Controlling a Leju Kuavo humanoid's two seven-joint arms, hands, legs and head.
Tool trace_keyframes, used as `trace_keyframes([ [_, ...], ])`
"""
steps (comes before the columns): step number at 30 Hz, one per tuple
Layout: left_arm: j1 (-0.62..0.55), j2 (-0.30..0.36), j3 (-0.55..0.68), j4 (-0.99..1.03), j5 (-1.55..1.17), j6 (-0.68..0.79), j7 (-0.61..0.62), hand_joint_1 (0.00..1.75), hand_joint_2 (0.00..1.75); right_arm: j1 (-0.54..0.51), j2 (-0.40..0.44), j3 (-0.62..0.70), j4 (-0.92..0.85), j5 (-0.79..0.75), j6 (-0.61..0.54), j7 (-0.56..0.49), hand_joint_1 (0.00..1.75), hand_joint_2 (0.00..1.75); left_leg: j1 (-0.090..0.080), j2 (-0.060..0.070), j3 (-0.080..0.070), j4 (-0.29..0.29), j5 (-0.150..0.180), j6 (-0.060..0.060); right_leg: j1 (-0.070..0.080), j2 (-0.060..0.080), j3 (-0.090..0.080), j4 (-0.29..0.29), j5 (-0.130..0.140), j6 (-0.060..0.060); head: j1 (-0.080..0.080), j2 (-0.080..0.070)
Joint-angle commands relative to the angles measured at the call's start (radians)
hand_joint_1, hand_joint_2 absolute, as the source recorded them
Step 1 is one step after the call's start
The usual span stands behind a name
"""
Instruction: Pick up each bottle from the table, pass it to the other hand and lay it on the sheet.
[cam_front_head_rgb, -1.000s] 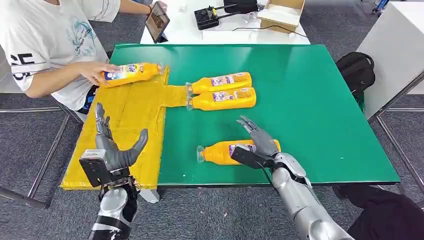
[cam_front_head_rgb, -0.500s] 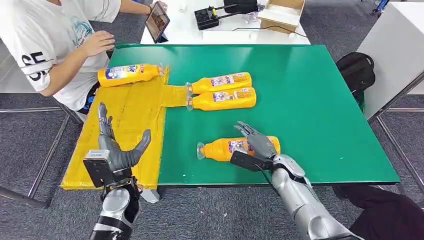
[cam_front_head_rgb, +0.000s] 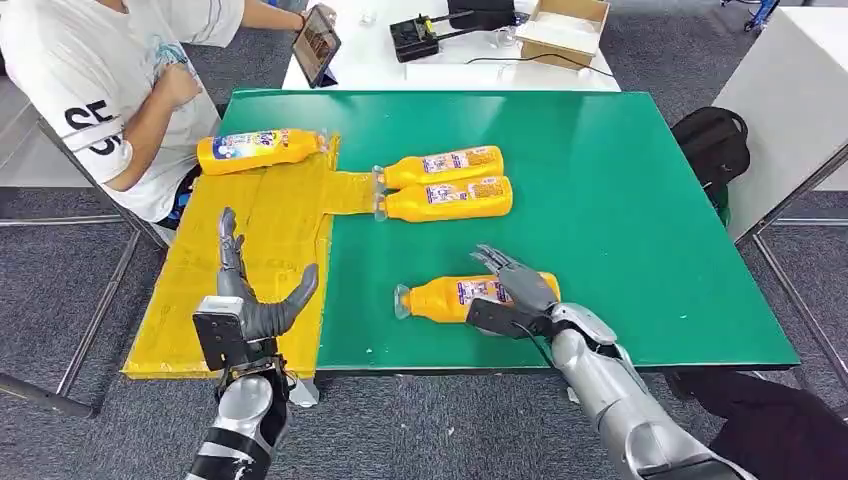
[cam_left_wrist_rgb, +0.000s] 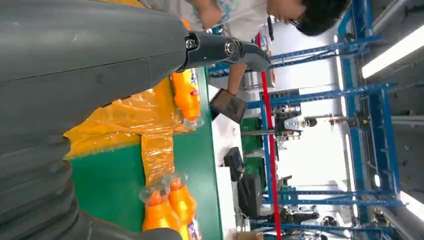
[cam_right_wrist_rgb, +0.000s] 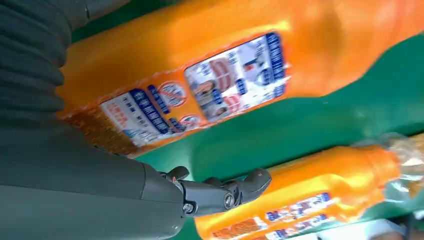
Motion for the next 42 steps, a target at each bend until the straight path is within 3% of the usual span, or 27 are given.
trace_keyframes([
  [1, -0.039, 0.016, -0.06, 0.097, -0.006, 0.011, 0.003, 0.0, 1.75, -0.028, -0.033, 0.086, 0.136, 0.043, -0.038, 0.102, 0.0, 1.75, 0.0, -0.003, 0.005, -0.002, 0.0, 0.002, 0.001, -0.005, 0.007, -0.003, -0.001, -0.003, 0.0, 0.0],
  [8, -0.033, 0.009, -0.055, 0.11, 0.007, -0.001, 0.003, 0.0, 1.75, -0.03, -0.002, 0.108, 0.143, 0.071, -0.094, 0.153, 0.0, 1.75, 0.001, -0.001, 0.006, -0.002, 0.0, 0.002, 0.002, -0.002, 0.008, -0.004, 0.0, -0.003, 0.0, 0.0],
  [26, -0.04, -0.002, -0.048, 0.141, 0.01, -0.029, 0.003, 0.0, 1.75, -0.022, 0.001, 0.125, 0.189, 0.082, -0.07, 0.168, 0.0, 1.75, 0.001, -0.001, 0.007, -0.002, 0.0, 0.002, 0.001, -0.002, 0.008, -0.003, 0.0, -0.002, 0.0, 0.0],
  [27, -0.04, -0.002, -0.048, 0.141, 0.01, -0.029, 0.003, 0.0, 1.75, -0.022, 0.001, 0.125, 0.189, 0.082, -0.07, 0.168, 0.09, 1.75, 0.001, -0.002, 0.007, -0.002, 0.0, 0.002, 0.002, -0.003, 0.009, -0.004, 0.0, -0.002, 0.0, 0.0],
  [29, -0.04, -0.007, -0.047, 0.144, 0.015, -0.036, 0.003, 0.0, 1.75, -0.023, 0.001, 0.128, 0.199, 0.082, -0.064, 0.168, 1.47, 1.75, 0.001, -0.002, 0.009, -0.003, 0.0, 0.003, 0.002, -0.004, 0.01, -0.005, 0.0, -0.003, 0.0, 0.0],
  [30, -0.039, -0.008, -0.046, 0.145, 0.018, -0.042, 0.003, 0.0, 1.75, -0.023, 0.002, 0.126, 0.203, 0.078, -0.06, 0.165, 1.68, 1.75, 0.001, -0.001, 0.009, -0.003, 0.0, 0.003, 0.002, -0.003, 0.01, -0.004, 0.0, -0.003, 0.0, 0.0],
  [32, -0.038, -0.01, -0.044, 0.146, 0.019, -0.043, 0.003, 0.0, 1.75, -0.021, 0.002, 0.12, 0.206, 0.069, -0.058, 0.161, 1.75, 1.75, 0.001, -0.001, 0.009, -0.002, 0.0, 0.002, 0.002, -0.003, 0.011, -0.004, 0.0, -0.002, 0.0, 0.0],
  [42, -0.037, -0.011, -0.042, 0.149, 0.023, -0.049, 0.003, 0.0, 1.75, -0.012, 0.0, 0.116, 0.208, 0.063, -0.058, 0.156, 1.75, 1.75, 0.001, -0.002, 0.011, -0.003, -0.001, 0.003, 0.002, -0.004, 0.013, -0.005, -0.001, -0.003, 0.0, 0.0],
])
